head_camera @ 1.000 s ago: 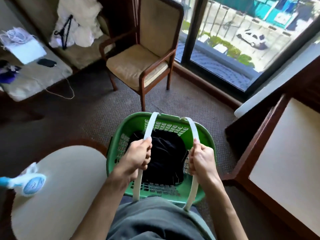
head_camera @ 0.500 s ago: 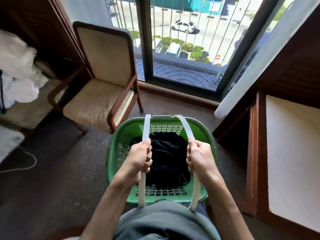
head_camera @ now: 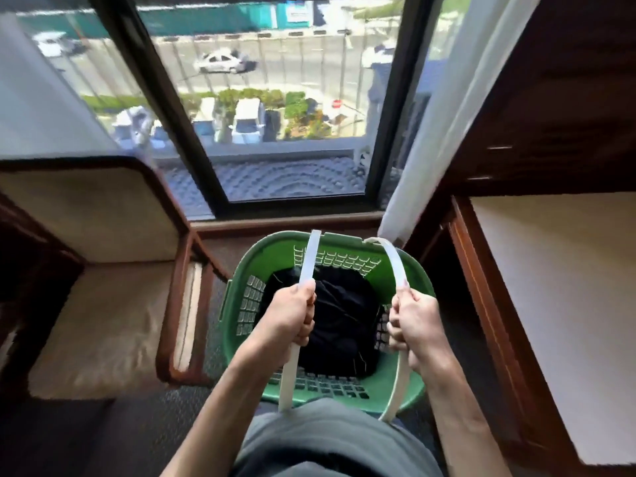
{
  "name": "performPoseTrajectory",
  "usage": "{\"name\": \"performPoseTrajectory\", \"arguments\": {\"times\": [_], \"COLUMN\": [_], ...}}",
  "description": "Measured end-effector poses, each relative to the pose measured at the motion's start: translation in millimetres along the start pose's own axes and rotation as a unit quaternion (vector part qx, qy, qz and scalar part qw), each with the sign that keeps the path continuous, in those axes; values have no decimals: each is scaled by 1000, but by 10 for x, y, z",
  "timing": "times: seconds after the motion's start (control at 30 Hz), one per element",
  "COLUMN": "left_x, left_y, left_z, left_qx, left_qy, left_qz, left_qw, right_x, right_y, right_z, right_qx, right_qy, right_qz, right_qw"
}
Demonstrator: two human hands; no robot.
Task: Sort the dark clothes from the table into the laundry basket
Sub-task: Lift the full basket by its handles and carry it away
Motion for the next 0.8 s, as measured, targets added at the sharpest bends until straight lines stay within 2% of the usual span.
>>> {"name": "performPoseTrajectory", "arguments": {"times": [0.23, 0.5, 0.6, 0.8], "left_x": [-354, -282, -155, -151], "left_y": [582, 751, 735, 551], "left_z": [-941, -1196, -1215, -1198], "left_qx": [-41, -100, -116, -135], "left_qy": [-145, -322, -358, -380], "left_qz": [-97, -211, -237, -312], "left_qw": [984, 918, 896, 860], "right_x": [265, 717, 739, 1007], "right_y": [-101, 360, 483, 725], "right_z": [-262, 162, 306, 542], "right_qx": [-11, -22, -34, -57], "right_qy": [174, 360, 410, 449], "right_qz": [-88, -216, -249, -339], "right_qw": [981, 907, 877, 824]}}
Point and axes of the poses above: each hand's wrist, its own z-axis away from the middle knuckle, its own x-axis out of the palm, y = z × x, the point moved 10 cm from there along -z, towards the middle knuckle, and after that the axes turned 11 degrees about -y, right-handed, at the moved point
